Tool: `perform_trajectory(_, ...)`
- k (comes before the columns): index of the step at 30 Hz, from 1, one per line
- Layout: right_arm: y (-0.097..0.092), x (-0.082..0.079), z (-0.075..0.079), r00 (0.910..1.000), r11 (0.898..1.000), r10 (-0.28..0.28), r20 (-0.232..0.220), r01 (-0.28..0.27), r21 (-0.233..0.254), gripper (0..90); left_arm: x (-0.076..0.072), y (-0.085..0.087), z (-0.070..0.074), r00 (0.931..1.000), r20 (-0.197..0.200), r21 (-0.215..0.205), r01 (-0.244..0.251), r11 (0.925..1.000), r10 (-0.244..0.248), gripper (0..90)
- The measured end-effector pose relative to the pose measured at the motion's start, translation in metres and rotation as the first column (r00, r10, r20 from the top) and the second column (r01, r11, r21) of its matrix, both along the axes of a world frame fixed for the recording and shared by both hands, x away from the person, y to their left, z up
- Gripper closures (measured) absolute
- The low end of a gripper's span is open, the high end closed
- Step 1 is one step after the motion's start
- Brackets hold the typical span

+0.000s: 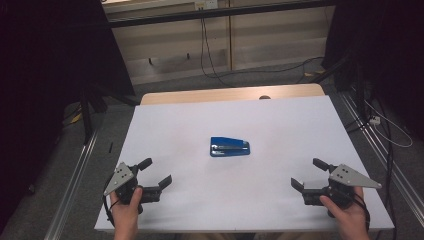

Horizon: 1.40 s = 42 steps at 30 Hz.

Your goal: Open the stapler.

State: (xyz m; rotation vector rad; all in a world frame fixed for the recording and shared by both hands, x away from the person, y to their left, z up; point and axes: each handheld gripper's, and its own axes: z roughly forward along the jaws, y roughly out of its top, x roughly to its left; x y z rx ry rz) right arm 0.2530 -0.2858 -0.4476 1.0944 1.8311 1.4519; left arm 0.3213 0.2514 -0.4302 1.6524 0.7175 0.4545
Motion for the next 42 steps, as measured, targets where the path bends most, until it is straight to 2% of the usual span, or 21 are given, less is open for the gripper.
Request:
perform_trajectory(10, 0.0, 0.001, 0.002, 0.9999, 1.0, 0.006, 0.01, -0.006, 0.005, 0.3, 0.002, -0.005, 0.001, 0.9996, -0.001, 0.016, 0.027, 0.9995, -0.027, 3.0)
perform_trajectory(11, 0.002, 0.003, 0.004, 0.9997, 1.0, 0.023, 0.009, -0.023, 0.018, 0.2, 0.004, -0.006, 0.001, 0.9995, -0.001, 0.016, 0.03, 0.9994, -0.03, 3.0)
perform_trajectory(14, 0.005, 0.005, 0.01, 0.9994, 0.999, 0.029, 0.021, -0.029, 0.027, 0.0, 0.005, -0.007, 0.001, 0.9994, -0.002, 0.012, 0.035, 0.9993, -0.035, 3.0)
perform_trajectory(21, 0.024, 0.018, 0.017, 0.9984, 0.999, 0.052, 0.024, -0.052, 0.014, 0.9, 0.01, -0.012, 0.007, 0.9988, 0.009, 0.024, 0.049, 0.9985, -0.049, 3.0)
perform_trajectory(23, 0.028, 0.02, 0.018, 0.9983, 0.998, 0.056, 0.018, -0.056, 0.017, 0.9, 0.012, -0.014, 0.009, 0.9987, 0.008, 0.011, 0.05, 0.9987, -0.05, 3.1)
perform_trajectory(29, 0.048, 0.034, 0.021, 0.9958, 0.996, 0.091, 0.01, -0.091, -0.002, 2.3, 0.017, -0.023, 0.012, 0.9977, 0.013, 0.041, 0.066, 0.997, -0.066, 3.1)
perform_trajectory(30, 0.05, 0.036, 0.022, 0.9951, 0.995, 0.098, 0.009, -0.098, -0.004, 2.4, 0.018, -0.028, 0.011, 0.9969, 0.0, 0.043, 0.079, 0.9959, -0.079, 3.1)
perform_trajectory(36, 0.062, 0.046, 0.023, 0.9928, 0.993, 0.119, 0.005, -0.119, -0.003, 2.7, 0.023, -0.039, 0.012, 0.9958, -0.013, 0.058, 0.091, 0.9942, -0.09, 3.1)
perform_trajectory(42, 0.066, 0.053, 0.024, 0.9927, 0.993, 0.121, 0.0, -0.121, 0.008, 3.2, 0.029, -0.049, 0.012, 0.9944, -0.019, 0.07, 0.105, 0.992, -0.104, 3.2)
